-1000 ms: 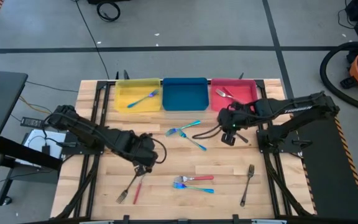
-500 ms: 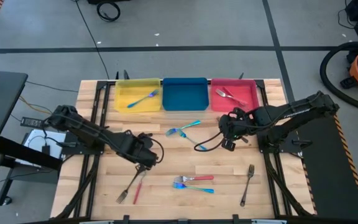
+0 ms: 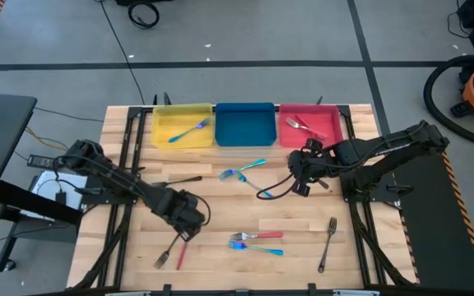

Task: Sort silverware by color (type)
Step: Put the black fork into the blue bin

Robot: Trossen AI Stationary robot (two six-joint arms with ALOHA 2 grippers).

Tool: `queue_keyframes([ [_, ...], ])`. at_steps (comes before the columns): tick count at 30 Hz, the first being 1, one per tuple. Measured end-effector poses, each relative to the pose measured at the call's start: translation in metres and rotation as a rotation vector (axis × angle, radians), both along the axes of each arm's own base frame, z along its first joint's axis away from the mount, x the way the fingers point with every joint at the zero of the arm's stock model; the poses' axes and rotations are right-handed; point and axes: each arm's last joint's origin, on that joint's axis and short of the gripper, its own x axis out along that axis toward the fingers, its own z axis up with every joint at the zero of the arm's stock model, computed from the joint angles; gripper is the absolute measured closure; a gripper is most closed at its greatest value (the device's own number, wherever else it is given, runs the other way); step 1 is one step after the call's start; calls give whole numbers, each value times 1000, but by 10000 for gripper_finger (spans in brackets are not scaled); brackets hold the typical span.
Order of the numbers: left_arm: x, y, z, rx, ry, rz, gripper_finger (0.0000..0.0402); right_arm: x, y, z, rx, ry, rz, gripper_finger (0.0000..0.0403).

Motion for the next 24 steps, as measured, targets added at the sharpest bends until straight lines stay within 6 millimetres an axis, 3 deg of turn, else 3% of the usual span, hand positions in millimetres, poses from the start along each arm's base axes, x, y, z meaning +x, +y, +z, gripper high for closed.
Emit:
queue_keyframes([
  [7, -12, -22, 0, 12, -11, 113, 280, 0, 1, 0, -3, 6, 16, 286],
  [14, -20, -47, 1, 11, -134, 227, 280, -1, 6, -1, 26, 21, 69, 286],
  [24, -28, -74, -26, 39, -78, 343, 280, -2, 11, -1, 20, 39, 133, 286],
])
